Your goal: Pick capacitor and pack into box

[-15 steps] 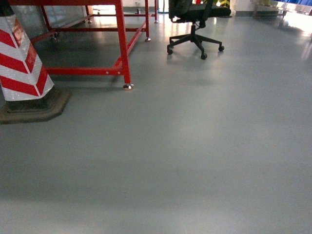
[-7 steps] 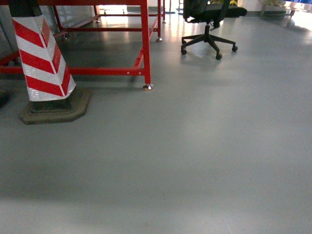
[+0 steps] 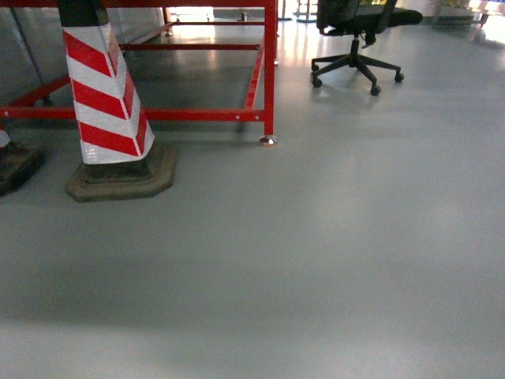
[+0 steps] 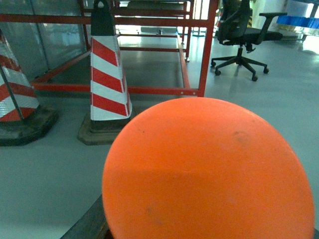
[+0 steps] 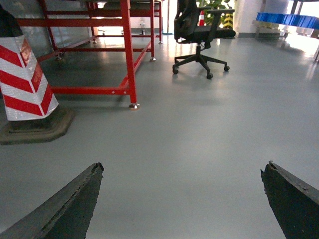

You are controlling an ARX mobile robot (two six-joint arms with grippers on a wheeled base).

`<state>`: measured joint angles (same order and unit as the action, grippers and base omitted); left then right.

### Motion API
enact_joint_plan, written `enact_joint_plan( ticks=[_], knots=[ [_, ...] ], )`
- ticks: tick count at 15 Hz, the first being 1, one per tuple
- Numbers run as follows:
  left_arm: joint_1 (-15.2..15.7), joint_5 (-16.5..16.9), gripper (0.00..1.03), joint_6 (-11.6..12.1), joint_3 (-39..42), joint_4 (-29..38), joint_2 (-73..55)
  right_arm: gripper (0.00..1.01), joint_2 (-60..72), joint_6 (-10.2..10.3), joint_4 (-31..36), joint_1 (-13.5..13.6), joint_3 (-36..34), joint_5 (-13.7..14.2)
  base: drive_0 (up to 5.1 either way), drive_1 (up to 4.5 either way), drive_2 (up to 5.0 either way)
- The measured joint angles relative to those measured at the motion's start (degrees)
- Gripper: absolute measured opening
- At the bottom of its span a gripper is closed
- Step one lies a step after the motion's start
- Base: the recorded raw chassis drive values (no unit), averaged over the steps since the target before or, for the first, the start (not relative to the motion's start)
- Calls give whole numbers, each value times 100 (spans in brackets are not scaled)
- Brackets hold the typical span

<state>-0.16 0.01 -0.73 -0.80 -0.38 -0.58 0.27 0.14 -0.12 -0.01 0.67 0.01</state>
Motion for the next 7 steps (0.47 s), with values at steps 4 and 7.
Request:
enact_joint_plan(
  ticks=[4, 7],
  knots=[
    [0, 0, 44, 0, 0, 2, 0, 98, 0, 0, -2, 0, 0, -2, -508, 237, 237],
    [0, 0, 44, 0, 0, 0, 0, 98, 0, 0, -15, 0, 0, 0, -504, 241, 241]
  ],
)
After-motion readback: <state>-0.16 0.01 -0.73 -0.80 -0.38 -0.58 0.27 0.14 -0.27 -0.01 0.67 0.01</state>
